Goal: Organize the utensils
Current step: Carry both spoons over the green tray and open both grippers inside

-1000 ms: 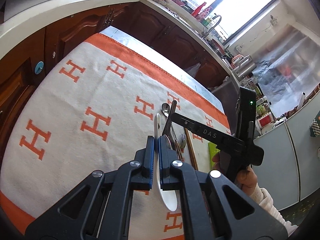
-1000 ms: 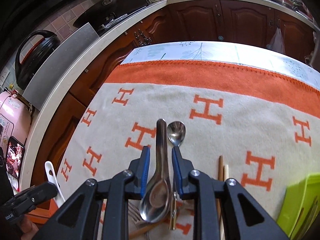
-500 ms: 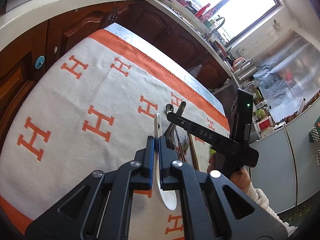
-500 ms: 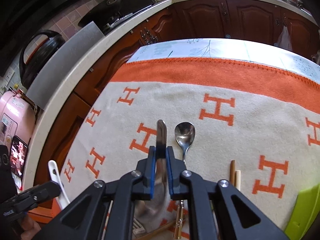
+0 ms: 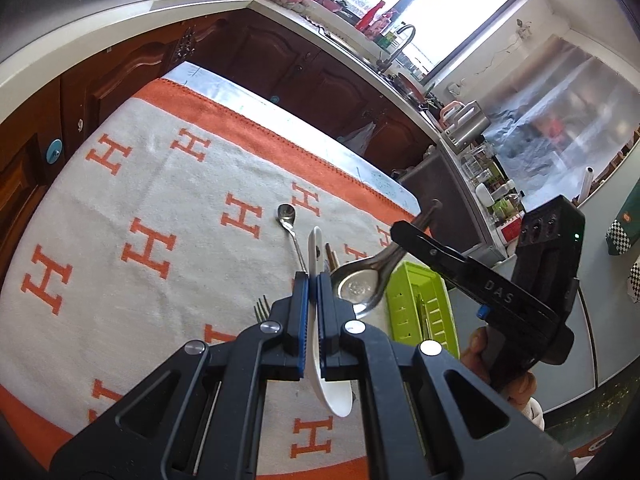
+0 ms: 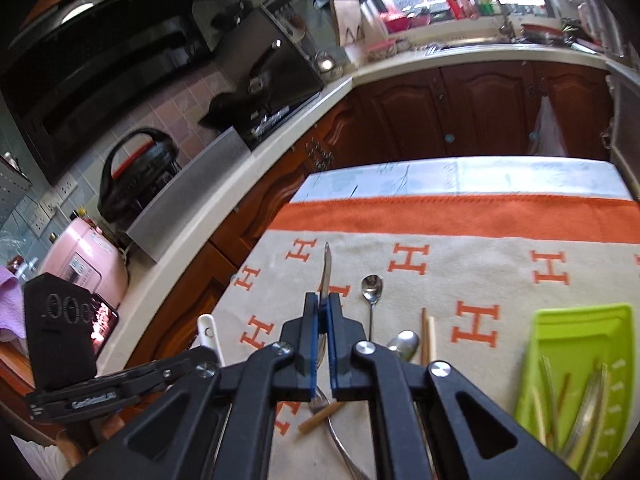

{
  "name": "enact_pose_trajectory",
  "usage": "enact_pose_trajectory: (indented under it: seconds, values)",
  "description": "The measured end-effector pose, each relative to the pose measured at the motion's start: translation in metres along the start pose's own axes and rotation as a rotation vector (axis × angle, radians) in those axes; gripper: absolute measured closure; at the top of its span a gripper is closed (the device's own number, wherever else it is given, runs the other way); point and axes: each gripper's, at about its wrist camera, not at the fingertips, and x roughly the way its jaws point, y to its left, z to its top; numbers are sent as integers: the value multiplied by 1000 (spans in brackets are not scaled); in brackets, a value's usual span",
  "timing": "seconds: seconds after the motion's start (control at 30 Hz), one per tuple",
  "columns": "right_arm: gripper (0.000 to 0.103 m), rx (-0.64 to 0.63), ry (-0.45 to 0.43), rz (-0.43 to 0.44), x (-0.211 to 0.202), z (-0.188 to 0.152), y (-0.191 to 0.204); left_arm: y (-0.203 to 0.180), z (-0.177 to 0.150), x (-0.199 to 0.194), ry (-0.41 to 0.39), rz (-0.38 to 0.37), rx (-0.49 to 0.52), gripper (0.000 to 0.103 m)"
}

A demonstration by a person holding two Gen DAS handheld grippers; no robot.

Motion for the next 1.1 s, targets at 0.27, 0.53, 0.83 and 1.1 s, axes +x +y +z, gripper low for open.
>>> enact_pose_trajectory:
  seconds: [0.27,0.53,0.83,1.1]
  values:
    - [100,39,12,-205,-89,-11,-34,-67,-11,-3,30,-70,113,101]
    - [100,-43,82,-492,-147,-42,-62,-157,-37,25,121,-177,233,101]
    - [99,-166,274,-627,-127,-82,-74,-219,-79,92,256,-200,312,101]
    - [97,-100,386,-571,-84,-95,-95,-210,-101,148,328,-87,341,101]
